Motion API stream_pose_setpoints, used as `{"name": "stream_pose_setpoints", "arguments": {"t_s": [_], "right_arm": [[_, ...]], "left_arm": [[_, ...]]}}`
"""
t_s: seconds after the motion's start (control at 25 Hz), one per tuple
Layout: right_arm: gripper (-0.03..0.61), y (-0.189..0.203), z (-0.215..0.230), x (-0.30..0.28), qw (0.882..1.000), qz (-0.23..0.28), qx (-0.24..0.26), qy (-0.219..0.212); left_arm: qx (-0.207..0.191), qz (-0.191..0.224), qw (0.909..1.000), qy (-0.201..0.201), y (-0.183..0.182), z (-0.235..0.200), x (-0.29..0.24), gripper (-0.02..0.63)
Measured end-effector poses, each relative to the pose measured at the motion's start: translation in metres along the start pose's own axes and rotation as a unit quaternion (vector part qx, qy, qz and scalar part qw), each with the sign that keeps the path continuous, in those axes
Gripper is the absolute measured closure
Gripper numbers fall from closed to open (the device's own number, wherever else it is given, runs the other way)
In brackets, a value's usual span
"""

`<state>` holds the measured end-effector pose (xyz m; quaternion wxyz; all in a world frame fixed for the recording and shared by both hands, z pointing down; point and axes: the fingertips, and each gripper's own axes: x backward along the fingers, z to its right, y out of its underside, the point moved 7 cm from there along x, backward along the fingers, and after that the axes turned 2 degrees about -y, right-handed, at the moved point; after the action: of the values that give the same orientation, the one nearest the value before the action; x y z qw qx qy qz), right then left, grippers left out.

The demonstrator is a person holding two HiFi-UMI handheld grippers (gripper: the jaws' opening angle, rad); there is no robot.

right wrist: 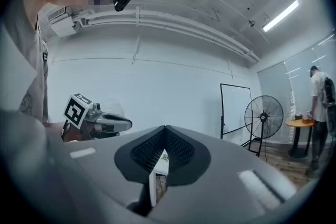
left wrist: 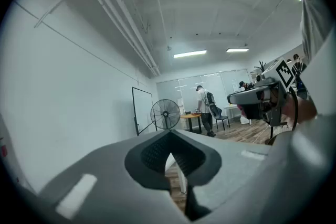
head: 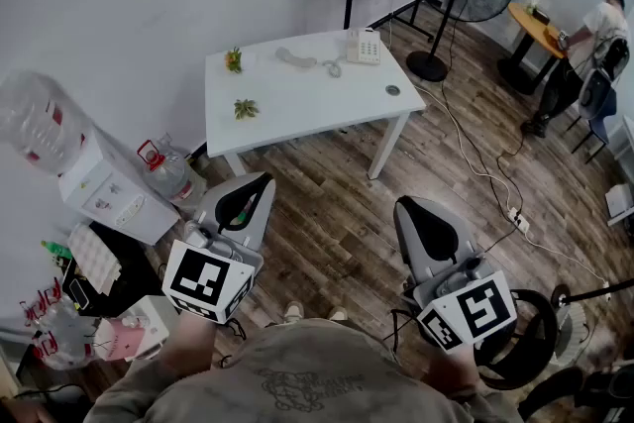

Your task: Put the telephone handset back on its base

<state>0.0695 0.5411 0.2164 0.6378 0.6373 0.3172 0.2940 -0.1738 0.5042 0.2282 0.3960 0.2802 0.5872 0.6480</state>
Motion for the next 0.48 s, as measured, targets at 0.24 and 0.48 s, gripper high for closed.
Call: {"name": "stream_pose_setpoints", "arguments": {"t_s": [0.24,0.48], "right_arm": [[0.552,0.002,0.004,0.005,0.999,0.015,-0.032,0.001],[0.551,0.006,0.016,0.018,0.998,0.025,-0.062,0.007]], "left_arm": [[-0.004,0.005,1.0000,0.001,0.004,0.005,0.001,0.614],[-0.007,0.000,1.0000,0.007,0.001,0.019,-0.005,0.614]]}}
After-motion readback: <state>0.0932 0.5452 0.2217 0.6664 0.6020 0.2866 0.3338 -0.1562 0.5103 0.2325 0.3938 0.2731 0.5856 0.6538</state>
